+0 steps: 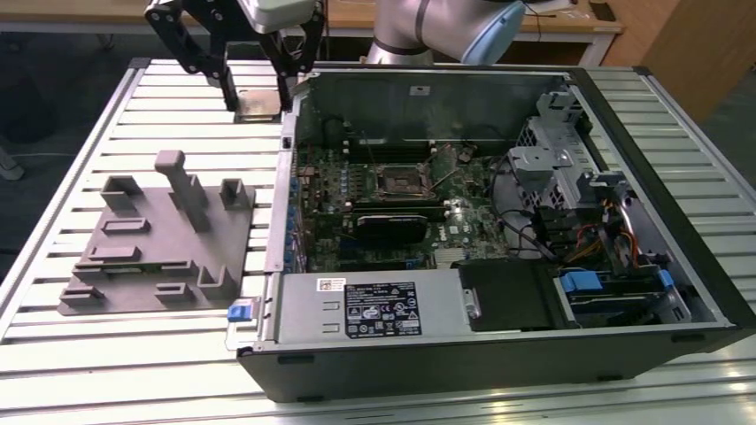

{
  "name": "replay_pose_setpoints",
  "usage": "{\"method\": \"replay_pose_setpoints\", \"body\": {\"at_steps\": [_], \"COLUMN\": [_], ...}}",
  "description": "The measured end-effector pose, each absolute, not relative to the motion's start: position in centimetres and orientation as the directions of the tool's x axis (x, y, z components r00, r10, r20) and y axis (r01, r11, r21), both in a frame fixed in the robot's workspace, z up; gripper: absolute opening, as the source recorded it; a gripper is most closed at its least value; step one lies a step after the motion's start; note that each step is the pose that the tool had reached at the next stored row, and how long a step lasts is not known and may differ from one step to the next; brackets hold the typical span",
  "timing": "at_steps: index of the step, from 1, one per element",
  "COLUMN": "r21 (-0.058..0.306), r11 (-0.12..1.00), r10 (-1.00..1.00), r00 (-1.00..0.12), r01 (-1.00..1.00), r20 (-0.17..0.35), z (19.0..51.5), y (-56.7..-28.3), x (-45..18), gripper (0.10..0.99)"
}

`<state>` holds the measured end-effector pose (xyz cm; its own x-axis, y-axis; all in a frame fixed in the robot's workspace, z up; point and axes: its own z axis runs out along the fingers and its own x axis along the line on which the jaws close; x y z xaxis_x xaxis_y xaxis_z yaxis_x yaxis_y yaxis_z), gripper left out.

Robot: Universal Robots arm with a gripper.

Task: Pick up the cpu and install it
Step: 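Pick up the cpu and move it towards the insertion slot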

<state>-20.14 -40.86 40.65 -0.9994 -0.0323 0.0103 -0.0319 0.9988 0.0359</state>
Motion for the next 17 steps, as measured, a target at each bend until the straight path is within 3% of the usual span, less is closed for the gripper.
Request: {"method": "replay_pose_setpoints", "body": {"at_steps": [17], "r21": [0.036], "r11": [0.999], "r10": [-0.032], "r00": [-0.999], "r01": [-0.032], "r20": [0.010], "z": [40.64], "y": [-40.86], "x": [-19.15], "gripper": [0.541]}}
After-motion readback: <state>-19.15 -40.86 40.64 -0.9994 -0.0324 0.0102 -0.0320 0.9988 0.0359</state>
